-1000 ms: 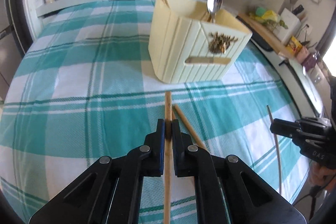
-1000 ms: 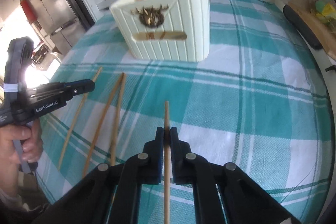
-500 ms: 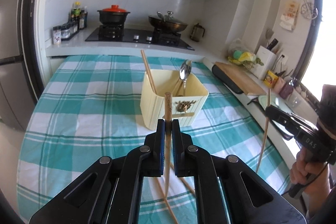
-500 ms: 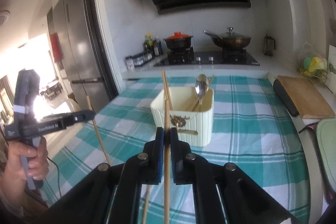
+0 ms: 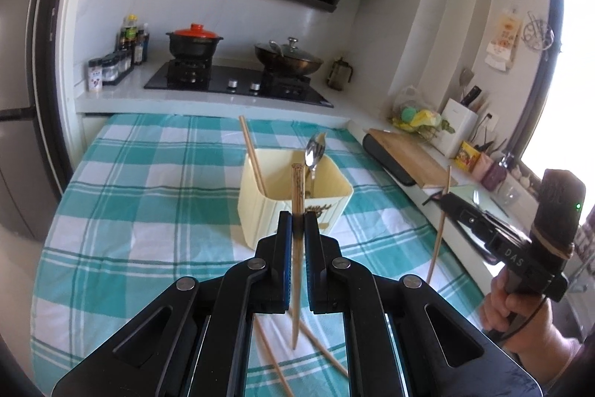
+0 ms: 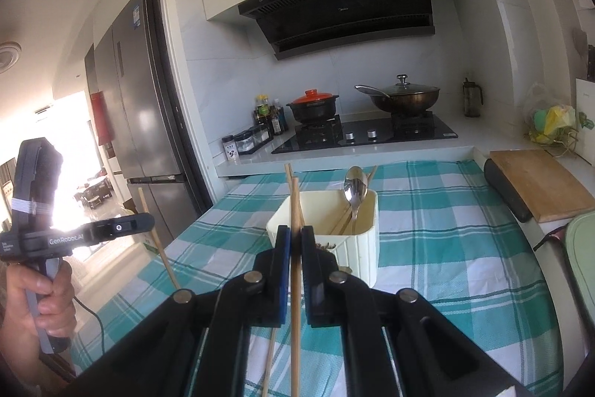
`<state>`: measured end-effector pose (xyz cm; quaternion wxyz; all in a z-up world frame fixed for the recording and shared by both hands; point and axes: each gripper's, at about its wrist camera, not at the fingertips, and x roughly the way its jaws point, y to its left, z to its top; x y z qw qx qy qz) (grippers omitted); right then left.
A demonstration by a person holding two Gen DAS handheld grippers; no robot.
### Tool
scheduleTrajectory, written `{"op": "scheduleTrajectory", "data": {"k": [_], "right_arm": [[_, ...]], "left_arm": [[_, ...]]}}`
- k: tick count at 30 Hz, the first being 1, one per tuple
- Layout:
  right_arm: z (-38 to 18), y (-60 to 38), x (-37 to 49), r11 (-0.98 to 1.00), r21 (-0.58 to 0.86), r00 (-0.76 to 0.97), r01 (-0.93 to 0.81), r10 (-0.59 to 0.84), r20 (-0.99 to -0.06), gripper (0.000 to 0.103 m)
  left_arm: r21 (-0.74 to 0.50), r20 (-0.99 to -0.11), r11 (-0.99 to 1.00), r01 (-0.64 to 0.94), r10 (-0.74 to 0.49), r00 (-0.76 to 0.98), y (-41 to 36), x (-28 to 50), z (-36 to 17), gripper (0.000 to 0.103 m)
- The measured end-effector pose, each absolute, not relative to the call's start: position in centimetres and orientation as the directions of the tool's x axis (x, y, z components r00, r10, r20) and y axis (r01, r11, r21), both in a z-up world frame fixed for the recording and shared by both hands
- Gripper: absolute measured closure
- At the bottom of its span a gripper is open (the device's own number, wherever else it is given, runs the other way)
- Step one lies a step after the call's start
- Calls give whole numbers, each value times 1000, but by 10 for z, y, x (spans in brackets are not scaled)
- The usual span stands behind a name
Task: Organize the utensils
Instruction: 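Lift both chopsticks over the cream holder and drop them in with both tools, then open both tools and move them back over the last two chopsticks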
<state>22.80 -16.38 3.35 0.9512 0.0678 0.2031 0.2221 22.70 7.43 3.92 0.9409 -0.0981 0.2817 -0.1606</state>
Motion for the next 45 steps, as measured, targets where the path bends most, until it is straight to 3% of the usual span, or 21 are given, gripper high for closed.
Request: {"op": "scheduleTrajectory", "data": {"k": [11,17,21,31,33,34,36,39,45], "right_arm": [[107,-145,335,892,195,871,-408,444,-208,97],[113,-123,401,894,168,886,-416,440,-149,97],[83,-109,435,890,159,866,-428,454,-211,97],[1,-100,477,883,215,731,-417,466,-498,95],[-9,-97,477,887,197,697,-419,453,-556,90],[-11,-97,476,892,186,691,-413,439,-574,71],[-7,-104,465,890,199,700,-410,447,-557,43],[7,-117,443,886,199,708,-420,457,-539,42],[23,-141,358,894,82,700,-440,399,-593,41]], "left_arm": [[-239,-381,934,265,-341,859,74,310,127,99],[-198,-392,954,225,-287,874,59,373,120,99],[-203,-466,958,202,-276,840,52,409,86,99],[-200,-639,963,181,-268,721,36,446,11,98],[-196,-660,964,179,-265,703,35,446,5,88],[-195,-667,964,182,-266,696,35,443,4,81],[-175,-667,968,178,-250,702,39,431,6,53],[-142,-660,973,182,-230,715,48,402,12,32],[-54,-708,985,166,-155,689,73,310,-2,15]]}}
